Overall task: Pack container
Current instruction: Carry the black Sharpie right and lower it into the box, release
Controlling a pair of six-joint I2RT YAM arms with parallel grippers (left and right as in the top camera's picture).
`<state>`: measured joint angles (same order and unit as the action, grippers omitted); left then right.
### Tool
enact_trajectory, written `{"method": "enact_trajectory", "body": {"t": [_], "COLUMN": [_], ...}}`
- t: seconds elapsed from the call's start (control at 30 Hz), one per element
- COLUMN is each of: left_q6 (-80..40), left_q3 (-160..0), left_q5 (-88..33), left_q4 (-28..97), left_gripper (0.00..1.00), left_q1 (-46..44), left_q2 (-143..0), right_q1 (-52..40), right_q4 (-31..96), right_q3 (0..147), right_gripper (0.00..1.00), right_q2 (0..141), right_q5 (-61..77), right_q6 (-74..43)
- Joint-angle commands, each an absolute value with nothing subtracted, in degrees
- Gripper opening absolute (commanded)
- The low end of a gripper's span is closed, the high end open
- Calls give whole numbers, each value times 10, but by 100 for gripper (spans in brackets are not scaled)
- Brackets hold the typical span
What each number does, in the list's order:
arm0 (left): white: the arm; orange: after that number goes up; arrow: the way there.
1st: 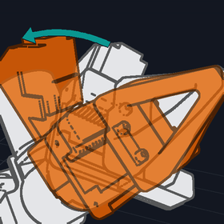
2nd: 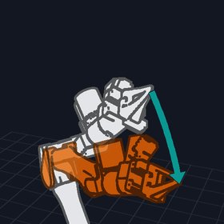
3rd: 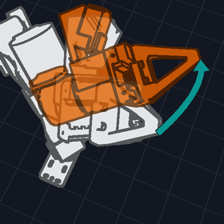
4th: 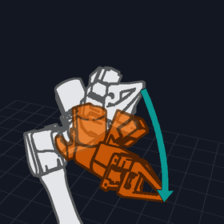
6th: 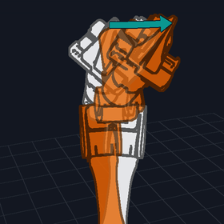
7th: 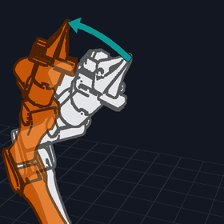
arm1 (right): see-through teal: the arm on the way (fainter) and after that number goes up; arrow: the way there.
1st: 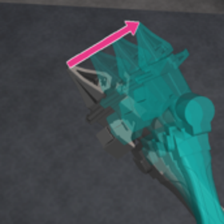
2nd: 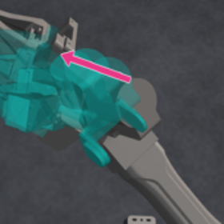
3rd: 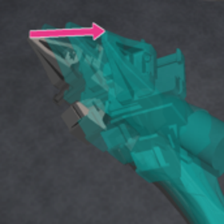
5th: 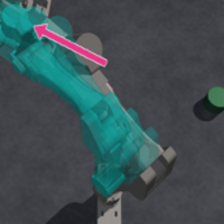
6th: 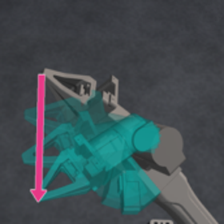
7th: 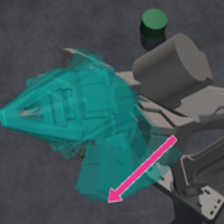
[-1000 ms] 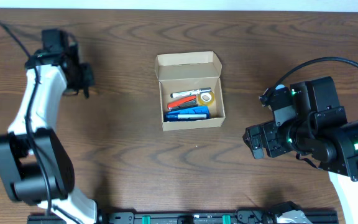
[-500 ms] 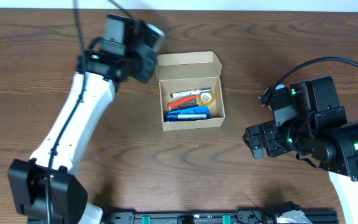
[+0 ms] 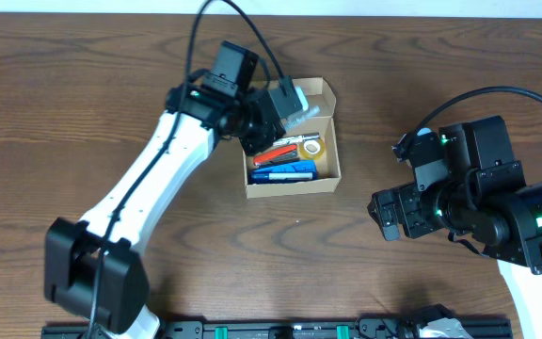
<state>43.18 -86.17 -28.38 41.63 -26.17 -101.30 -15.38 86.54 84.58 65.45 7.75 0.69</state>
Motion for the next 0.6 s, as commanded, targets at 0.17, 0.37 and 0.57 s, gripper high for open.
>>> {"method": "enact_trajectory", "body": {"t": [0.17, 0.37, 0.57], "left_q6": [507, 513, 513], "left_q3": [-871, -871, -871], "left_q5": [-248, -172, -165], "left_q4": [433, 433, 435], "left_gripper": [6, 5, 6], "left_q1": [-281, -291, -295], "left_q2": [-1068, -1101, -1131], "right_q1": [-150, -150, -150], "right_q4": [866, 866, 866], "right_q3": [846, 846, 846], "right_gripper": [99, 99, 99], "right_q2": [652, 652, 652], "right_q5": [79, 79, 79], "right_q6": [9, 9, 9]}}
